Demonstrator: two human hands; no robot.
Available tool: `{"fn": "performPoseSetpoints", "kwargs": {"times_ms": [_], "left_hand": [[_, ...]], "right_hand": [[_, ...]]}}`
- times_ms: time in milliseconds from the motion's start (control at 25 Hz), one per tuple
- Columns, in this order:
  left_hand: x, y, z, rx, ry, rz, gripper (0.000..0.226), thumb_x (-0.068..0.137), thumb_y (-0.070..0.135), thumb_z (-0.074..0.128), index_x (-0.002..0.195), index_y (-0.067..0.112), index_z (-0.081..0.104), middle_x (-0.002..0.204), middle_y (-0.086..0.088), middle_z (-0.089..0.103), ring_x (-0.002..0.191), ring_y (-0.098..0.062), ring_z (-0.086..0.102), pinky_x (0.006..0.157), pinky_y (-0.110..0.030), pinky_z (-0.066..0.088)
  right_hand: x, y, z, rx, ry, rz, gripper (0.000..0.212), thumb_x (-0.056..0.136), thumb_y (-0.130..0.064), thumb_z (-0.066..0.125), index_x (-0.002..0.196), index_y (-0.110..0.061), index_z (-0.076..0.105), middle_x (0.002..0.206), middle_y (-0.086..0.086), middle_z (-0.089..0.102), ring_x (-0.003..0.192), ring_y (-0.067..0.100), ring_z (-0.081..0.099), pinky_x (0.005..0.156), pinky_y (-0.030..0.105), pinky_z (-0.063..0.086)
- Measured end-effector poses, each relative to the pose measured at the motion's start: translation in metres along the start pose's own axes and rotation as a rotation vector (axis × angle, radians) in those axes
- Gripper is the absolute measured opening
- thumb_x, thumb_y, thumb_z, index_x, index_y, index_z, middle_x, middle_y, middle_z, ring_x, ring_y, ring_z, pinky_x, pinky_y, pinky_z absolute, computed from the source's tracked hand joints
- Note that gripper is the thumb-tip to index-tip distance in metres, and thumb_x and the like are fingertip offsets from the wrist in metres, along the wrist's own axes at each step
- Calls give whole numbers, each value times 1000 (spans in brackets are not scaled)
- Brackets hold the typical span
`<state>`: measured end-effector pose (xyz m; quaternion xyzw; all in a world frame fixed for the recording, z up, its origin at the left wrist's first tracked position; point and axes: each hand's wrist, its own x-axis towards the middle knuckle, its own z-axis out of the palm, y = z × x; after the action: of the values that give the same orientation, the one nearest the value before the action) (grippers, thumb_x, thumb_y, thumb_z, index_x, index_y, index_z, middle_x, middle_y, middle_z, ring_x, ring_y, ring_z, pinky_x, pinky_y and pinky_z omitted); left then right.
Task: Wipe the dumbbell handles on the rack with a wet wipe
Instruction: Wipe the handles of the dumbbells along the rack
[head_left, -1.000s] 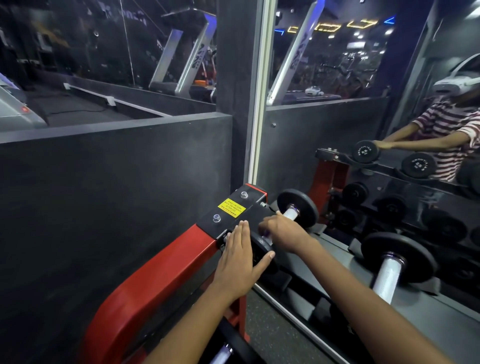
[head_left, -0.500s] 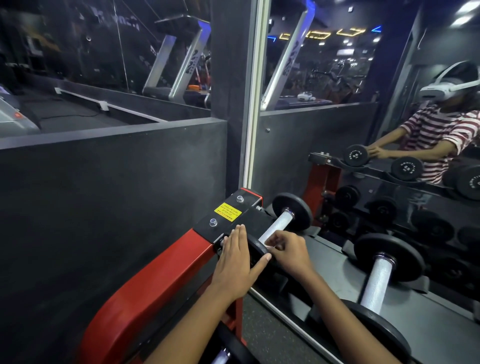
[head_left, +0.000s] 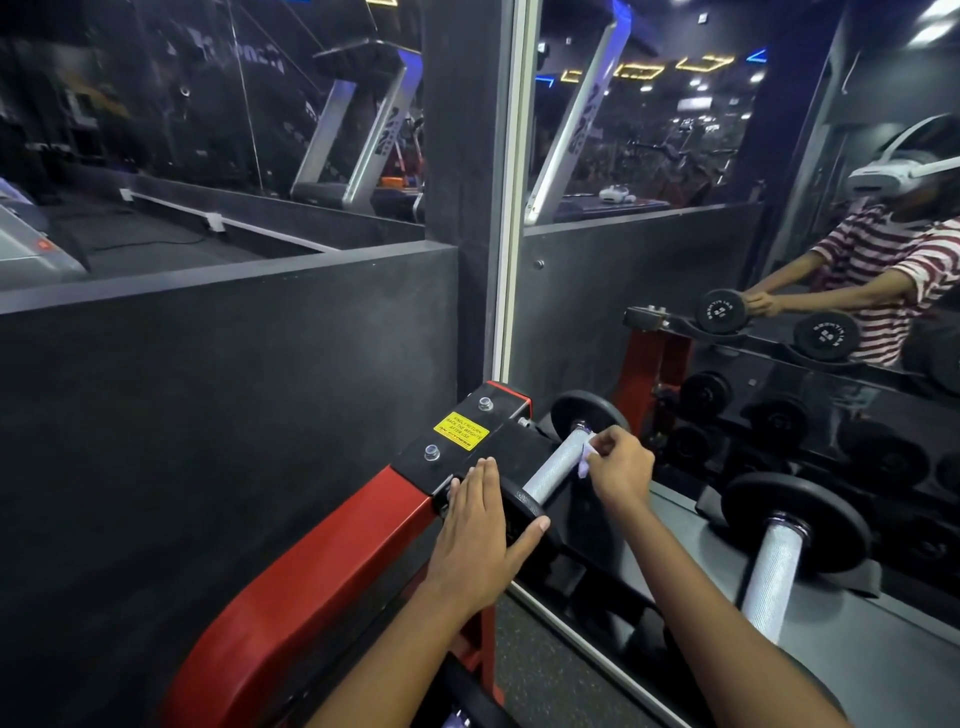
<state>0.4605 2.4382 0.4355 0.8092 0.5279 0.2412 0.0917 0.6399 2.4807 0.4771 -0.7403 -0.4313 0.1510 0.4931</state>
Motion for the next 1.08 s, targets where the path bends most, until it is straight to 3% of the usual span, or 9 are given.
{"fn": "performPoseSetpoints", "kwargs": {"times_ms": [200, 400, 520, 640, 720, 840, 920, 1080], "left_hand": [[2, -4, 5, 27, 16, 17, 104, 74, 76, 6, 149, 6, -5, 159, -9, -1, 146, -19, -3, 115, -29, -10], [2, -5, 8, 67, 37, 31, 104, 76, 78, 6, 149, 5, -4, 159, -8, 0, 146, -19, -2, 117, -30, -8], [1, -4, 6, 62, 32, 33, 101, 78, 76, 10, 149, 5, -4, 159, -9, 0, 146, -20, -3, 116, -29, -10], [1, -3, 5, 54, 37, 35, 102, 76, 75, 7, 149, 5, -3, 159, -9, 0, 146, -20, -3, 115, -29, -12], [1, -4, 6, 51, 38, 37, 103, 75, 77, 5, 149, 5, -3, 159, -9, 0, 146, -20, -2, 116, -30, -10], [2, -6, 7, 47, 39, 43, 105, 74, 78, 4, 149, 5, -2, 159, -9, 0, 146, -20, -2, 116, -30, -10], [3, -6, 6, 44, 49, 47, 106, 73, 78, 2, 149, 5, -1, 159, -9, 2, 146, -20, -1, 115, -29, -11], [4, -7, 8, 57, 74, 69, 109, 71, 80, -2, 149, 3, 3, 158, -11, 8, 146, -21, 4, 114, -28, -12]], "right_hand": [[-21, -3, -1, -94, -164, -32, 14, 75, 2, 58, 71, -12, 60, 57, -6, 57, 58, 8, 53, 45, 7, 35], [-39, 7, 7, -117, -409, -60, 15, 73, -4, 68, 65, -15, 62, 57, -3, 61, 48, 4, 55, 46, 7, 40], [-31, 15, 7, 95, -289, 154, 18, 72, 3, 65, 62, -12, 61, 60, 6, 61, 45, 11, 56, 49, 22, 51], [-8, 25, 8, 263, -117, 334, 14, 65, -4, 60, 54, -12, 59, 64, 12, 63, 63, 25, 61, 71, 42, 58], [0, 18, 9, 400, -112, 416, 10, 65, -6, 57, 56, -9, 57, 68, 17, 60, 66, 28, 57, 71, 44, 55], [7, 5, 13, 690, -147, 540, 18, 82, 7, 40, 70, -1, 50, 67, 16, 51, 59, 27, 49, 62, 38, 47], [8, 2, 18, 857, -196, 648, 17, 85, -3, 36, 82, -4, 52, 77, 14, 56, 67, 27, 54, 70, 40, 48], [4, 5, 28, 1040, -281, 754, 37, 89, -26, 33, 96, 0, 58, 93, 19, 64, 81, 31, 61, 90, 45, 43]]}}
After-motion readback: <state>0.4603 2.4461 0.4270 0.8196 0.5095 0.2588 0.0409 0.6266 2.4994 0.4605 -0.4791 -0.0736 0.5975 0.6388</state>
